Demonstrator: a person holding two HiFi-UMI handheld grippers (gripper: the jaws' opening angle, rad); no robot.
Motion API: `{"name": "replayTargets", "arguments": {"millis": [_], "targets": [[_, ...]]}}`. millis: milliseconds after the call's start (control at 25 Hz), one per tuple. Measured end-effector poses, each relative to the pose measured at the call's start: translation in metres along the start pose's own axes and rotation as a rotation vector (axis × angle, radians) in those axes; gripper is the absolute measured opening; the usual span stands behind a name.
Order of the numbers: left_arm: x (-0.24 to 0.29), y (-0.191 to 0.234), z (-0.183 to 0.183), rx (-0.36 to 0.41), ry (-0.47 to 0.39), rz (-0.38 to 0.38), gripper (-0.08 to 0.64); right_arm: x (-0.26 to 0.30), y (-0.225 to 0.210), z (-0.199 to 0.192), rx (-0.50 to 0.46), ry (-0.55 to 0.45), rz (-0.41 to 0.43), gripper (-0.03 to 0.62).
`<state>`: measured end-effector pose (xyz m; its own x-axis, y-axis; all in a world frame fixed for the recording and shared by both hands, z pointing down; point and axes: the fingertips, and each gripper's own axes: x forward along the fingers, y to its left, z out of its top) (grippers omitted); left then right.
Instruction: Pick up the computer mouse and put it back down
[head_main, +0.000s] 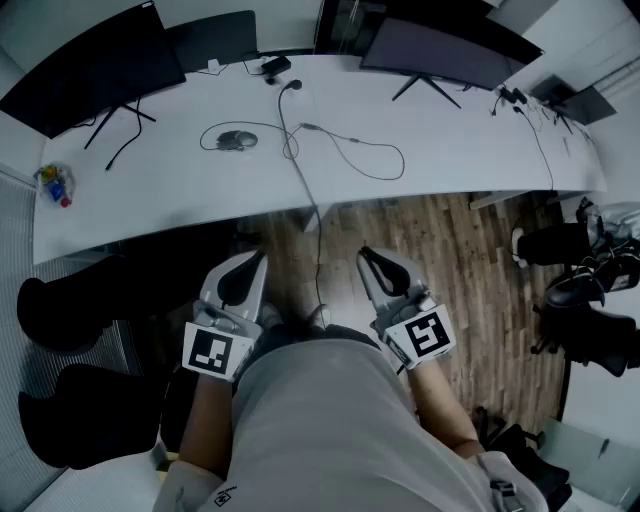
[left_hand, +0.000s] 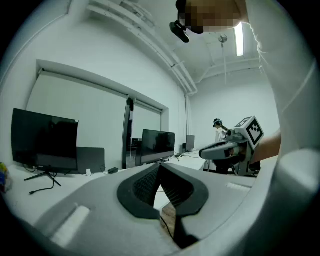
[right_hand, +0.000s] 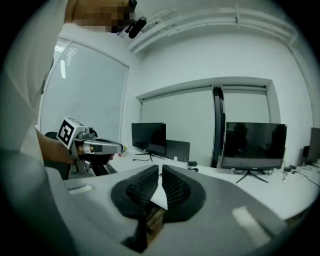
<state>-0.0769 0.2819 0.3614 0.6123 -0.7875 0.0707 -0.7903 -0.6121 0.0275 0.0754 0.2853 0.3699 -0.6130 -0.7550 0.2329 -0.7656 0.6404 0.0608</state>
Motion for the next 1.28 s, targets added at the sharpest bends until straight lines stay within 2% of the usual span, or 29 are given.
{"name": "replayTargets", "arguments": {"millis": [360, 480, 720, 960, 1280], "targets": [[-0.025, 0.037, -0.003, 0.011, -0.018, 0.016, 0.009, 0.030, 0.035, 0.002, 0.016, 0.019, 0.009, 0.023], [-0.033, 0.047, -0.008, -0.009, -0.014, -0.014, 0.011, 0.042, 0.043, 0.004, 0.031, 0.024, -0.005, 0.023], [-0.029, 0.062, -0.023, 0.004, 0.012, -0.051, 0.011, 0.063, 0.049, 0.004, 0.022, 0.034, -0.021, 0.023], [0.004, 0.077, -0.029, 0.001, 0.042, -0.056, 0.011, 0.086, 0.020, -0.001, 0.029, 0.037, -0.018, 0.023], [0.082, 0.098, -0.032, 0.044, 0.109, -0.020, 0.011, 0.123, -0.057, -0.005, 0.074, 0.028, 0.017, 0.023]]}}
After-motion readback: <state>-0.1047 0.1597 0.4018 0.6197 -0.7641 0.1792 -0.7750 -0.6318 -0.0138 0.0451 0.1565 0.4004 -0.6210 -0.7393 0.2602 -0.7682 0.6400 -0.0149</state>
